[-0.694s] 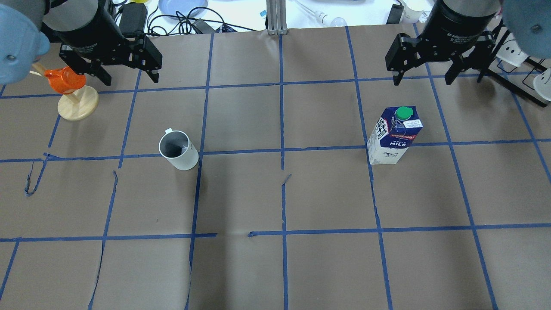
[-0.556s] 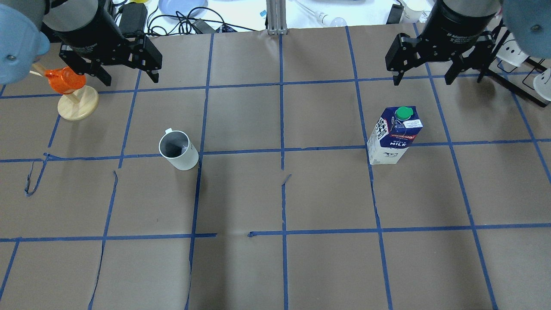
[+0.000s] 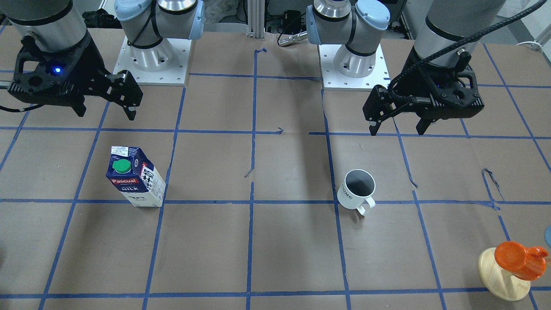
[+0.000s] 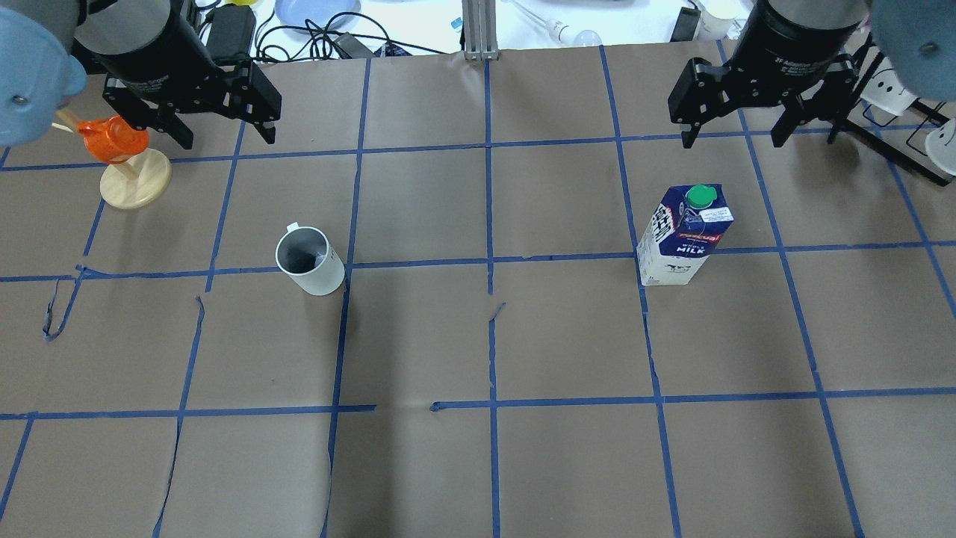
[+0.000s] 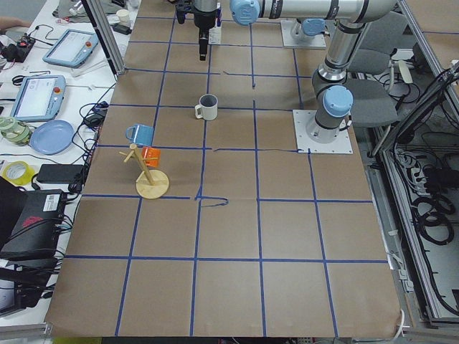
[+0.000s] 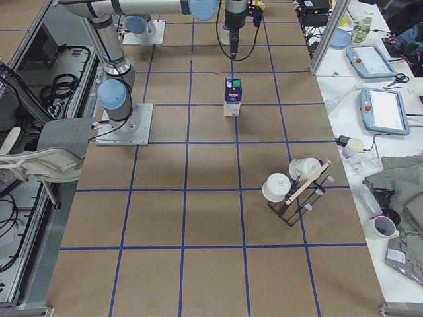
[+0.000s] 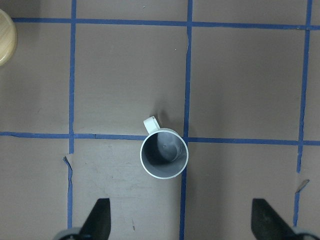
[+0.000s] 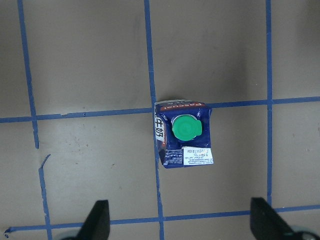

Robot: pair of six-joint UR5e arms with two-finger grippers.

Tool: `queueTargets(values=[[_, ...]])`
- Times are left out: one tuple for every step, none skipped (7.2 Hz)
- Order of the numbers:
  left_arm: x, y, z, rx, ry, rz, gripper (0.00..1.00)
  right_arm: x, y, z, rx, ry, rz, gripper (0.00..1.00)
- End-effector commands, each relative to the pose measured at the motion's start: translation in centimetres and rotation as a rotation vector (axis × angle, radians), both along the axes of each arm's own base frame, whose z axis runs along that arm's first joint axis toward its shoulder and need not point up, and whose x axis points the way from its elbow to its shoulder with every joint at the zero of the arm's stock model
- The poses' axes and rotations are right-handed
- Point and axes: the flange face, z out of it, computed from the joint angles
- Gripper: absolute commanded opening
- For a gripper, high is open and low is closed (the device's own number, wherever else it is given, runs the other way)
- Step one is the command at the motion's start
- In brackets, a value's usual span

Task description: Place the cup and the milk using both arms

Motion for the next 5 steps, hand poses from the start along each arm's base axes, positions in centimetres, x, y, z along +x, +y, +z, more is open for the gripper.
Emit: queueTargets(values=[[0.00, 0.04, 0.05, 0.000, -0.001, 0.000, 1.00, 0.01, -0.09, 0.04, -0.002, -0.001, 0.000, 1.00], [0.02, 0.01, -0.11, 0.003, -0.002, 0.000, 1.00, -0.01, -0.09, 0.04, -0.002, 0.001, 0.000, 1.00], [-0.06, 0.09, -0.11, 0.003, -0.002, -0.001, 1.00, -0.01, -0.08, 0.10, -0.002, 0.001, 0.000, 1.00], [-0.07, 0.23, -0.56, 0.012, -0.002, -0.003, 1.00, 0.01, -0.08, 0.10, -0.002, -0.001, 0.000, 1.00], [-0.08, 0.18, -0.70, 0.013, 0.000, -0.001, 1.00, 0.01, -0.08, 0.10, -0.002, -0.001, 0.000, 1.00]])
